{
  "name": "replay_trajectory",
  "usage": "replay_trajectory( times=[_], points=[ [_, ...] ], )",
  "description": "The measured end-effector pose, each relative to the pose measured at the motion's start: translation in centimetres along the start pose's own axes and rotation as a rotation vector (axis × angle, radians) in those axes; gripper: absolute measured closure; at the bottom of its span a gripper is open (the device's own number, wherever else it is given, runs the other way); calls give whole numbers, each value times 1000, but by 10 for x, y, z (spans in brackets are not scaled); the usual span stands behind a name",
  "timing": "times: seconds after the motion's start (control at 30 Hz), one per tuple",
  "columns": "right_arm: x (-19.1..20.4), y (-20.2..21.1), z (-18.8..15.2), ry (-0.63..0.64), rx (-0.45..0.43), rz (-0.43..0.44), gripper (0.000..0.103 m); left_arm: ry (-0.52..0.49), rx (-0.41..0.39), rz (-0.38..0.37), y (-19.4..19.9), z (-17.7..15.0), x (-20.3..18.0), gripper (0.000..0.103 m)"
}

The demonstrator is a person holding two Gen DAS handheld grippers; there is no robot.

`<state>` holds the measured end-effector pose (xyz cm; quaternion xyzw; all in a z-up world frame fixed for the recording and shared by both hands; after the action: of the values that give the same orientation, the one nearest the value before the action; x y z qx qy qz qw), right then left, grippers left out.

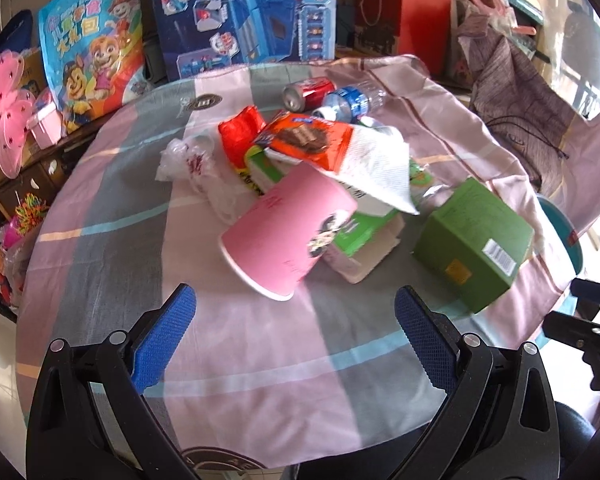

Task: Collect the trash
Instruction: 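Grasp the pink paper cup with the left gripper while the right grasps the green box, then carry the cup and green box to the teal bin and release both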

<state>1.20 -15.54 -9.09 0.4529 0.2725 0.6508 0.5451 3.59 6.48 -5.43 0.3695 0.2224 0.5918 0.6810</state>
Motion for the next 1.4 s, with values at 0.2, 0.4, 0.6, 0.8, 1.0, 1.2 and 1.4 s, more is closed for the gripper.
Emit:
replay_trajectory(
  times=[0.2, 0.4, 0.6, 0.8, 1.0, 1.2, 1.4],
  points=[
    [21, -36, 8, 15, 70, 48, 39, 6, 27, -37, -15, -1, 24, 3],
    [38, -60, 16, 40, 77, 47, 49, -50, 56, -44, -34, 7, 40, 3],
    [39, -66, 28, 13, 59, 78, 88, -168, 76, -50, -62, 21, 33, 3],
    [37, -45, 39, -3, 18, 118, 96, -211, 56, -95, -75, 29, 19, 18],
    [38, -35, 49, -1, 21, 159, 98, -163, 17, -148, -59, 30, 13, 22],
    [37, -20, 58, -2, -25, 179, 99, -143, 14, -143, -40, 36, 2, 22],
    [23, 10, 69, -22, -69, 201, 99, -135, 0, -170, -21, 49, -12, 22]
  ],
)
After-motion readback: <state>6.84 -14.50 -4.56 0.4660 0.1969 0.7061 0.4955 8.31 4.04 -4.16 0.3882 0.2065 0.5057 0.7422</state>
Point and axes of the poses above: each gripper's, at about its wrist camera, not at the fingertips, and y roughly against the way its jaws point, x to its left, z to its top, the point moved 4 cm from there along -y, roughly the way its jaws point, and after that the axes turned 9 degrees about -y, right-handed, at the moved point
